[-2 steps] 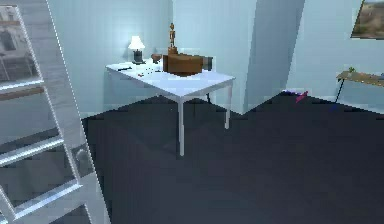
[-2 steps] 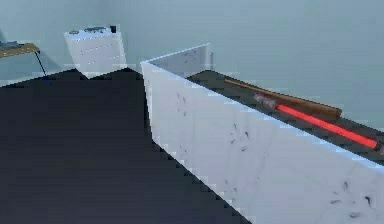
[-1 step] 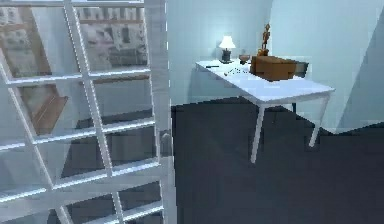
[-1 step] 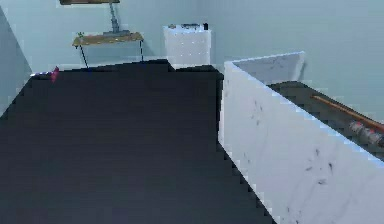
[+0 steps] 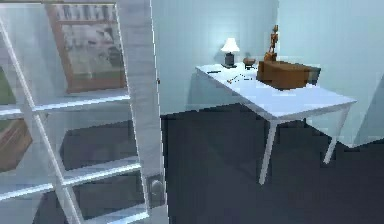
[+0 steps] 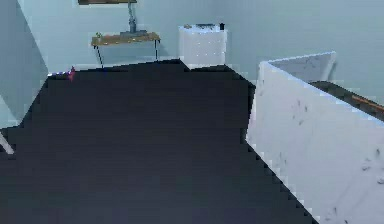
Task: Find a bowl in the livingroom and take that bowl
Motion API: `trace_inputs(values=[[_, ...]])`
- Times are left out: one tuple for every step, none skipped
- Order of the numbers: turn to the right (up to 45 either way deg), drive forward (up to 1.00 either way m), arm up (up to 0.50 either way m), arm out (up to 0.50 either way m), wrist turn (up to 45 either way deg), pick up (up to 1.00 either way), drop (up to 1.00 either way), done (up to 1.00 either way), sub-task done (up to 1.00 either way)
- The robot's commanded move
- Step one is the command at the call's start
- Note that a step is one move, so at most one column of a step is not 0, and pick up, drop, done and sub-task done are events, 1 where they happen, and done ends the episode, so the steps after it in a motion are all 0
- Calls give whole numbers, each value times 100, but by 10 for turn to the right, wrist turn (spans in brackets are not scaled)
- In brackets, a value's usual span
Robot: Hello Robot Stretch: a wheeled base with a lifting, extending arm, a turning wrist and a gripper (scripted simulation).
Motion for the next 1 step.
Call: trace_inputs(values=[[-450,0,0,0,0,0,0,0,0]])
